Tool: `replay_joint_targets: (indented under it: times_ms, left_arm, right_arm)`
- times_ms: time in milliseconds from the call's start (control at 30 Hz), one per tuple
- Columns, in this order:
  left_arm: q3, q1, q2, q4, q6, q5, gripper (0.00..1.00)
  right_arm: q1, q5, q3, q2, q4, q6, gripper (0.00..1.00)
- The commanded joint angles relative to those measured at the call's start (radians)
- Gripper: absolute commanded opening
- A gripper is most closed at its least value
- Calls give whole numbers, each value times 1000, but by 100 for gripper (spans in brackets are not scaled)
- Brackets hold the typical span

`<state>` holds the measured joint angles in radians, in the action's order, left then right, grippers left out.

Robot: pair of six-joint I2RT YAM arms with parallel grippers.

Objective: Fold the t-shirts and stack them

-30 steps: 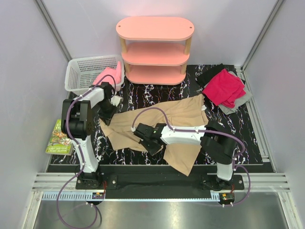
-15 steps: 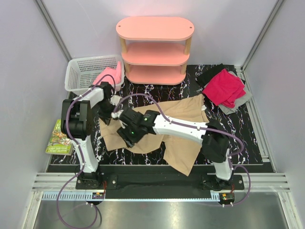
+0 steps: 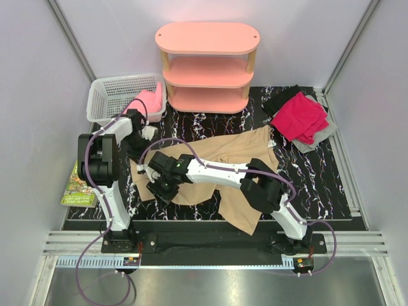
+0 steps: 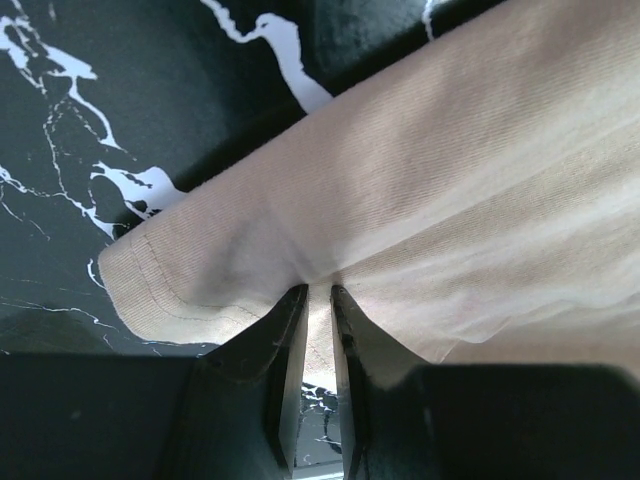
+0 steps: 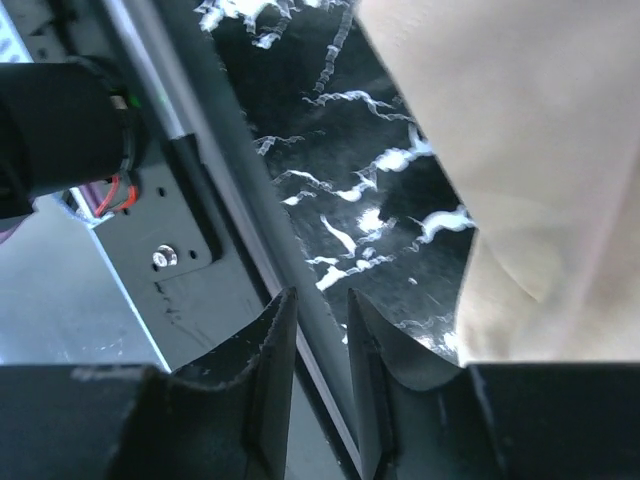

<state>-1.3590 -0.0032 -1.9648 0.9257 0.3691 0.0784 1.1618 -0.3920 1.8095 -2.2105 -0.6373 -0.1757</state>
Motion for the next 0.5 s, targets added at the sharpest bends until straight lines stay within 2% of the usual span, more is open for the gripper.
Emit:
replay_joint_targets:
  times_ms: [0, 133, 467]
  left_arm:
    - [0, 26, 18, -21, 16, 18, 22]
    - [3, 28, 29, -22, 14, 32, 22]
    - [23, 26, 52, -22, 24, 35, 22]
  right_arm:
    - [12, -59, 79, -28, 53, 36, 35]
    - [12, -47, 132, -93, 53, 39, 40]
    - [-42, -18, 229, -209, 50, 39, 41]
